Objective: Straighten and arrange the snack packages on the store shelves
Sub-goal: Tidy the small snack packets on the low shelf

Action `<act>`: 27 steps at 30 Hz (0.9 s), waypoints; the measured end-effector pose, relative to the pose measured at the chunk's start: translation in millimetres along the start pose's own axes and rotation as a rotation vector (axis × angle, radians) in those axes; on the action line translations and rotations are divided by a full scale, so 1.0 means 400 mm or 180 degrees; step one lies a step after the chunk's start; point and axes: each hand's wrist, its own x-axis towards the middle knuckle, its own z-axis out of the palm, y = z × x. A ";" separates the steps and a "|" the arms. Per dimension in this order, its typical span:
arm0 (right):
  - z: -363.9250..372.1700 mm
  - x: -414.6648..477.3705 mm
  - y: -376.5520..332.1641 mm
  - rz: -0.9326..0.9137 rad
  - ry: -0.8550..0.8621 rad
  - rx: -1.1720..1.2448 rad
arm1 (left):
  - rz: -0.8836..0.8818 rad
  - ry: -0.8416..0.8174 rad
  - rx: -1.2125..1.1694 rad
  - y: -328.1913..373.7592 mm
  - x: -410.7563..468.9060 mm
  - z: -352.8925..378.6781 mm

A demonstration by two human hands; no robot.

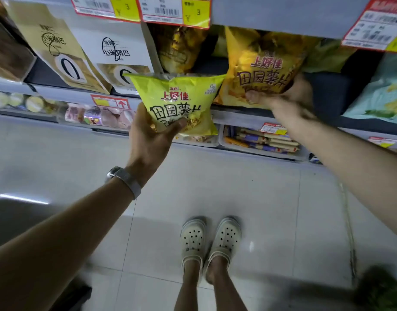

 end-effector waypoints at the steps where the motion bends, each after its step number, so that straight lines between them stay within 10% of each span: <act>1: 0.021 0.002 -0.008 0.0023 -0.0021 0.0017 | -0.0048 -0.0005 0.0008 -0.007 -0.014 -0.010; 13: 0.216 0.042 -0.082 0.0077 -0.0090 -0.0129 | -0.0175 -0.0173 0.0017 -0.041 -0.014 -0.097; 27: -0.013 -0.200 0.046 -0.0073 0.0441 0.0771 | 0.0279 -0.0587 0.0340 0.174 -0.049 0.118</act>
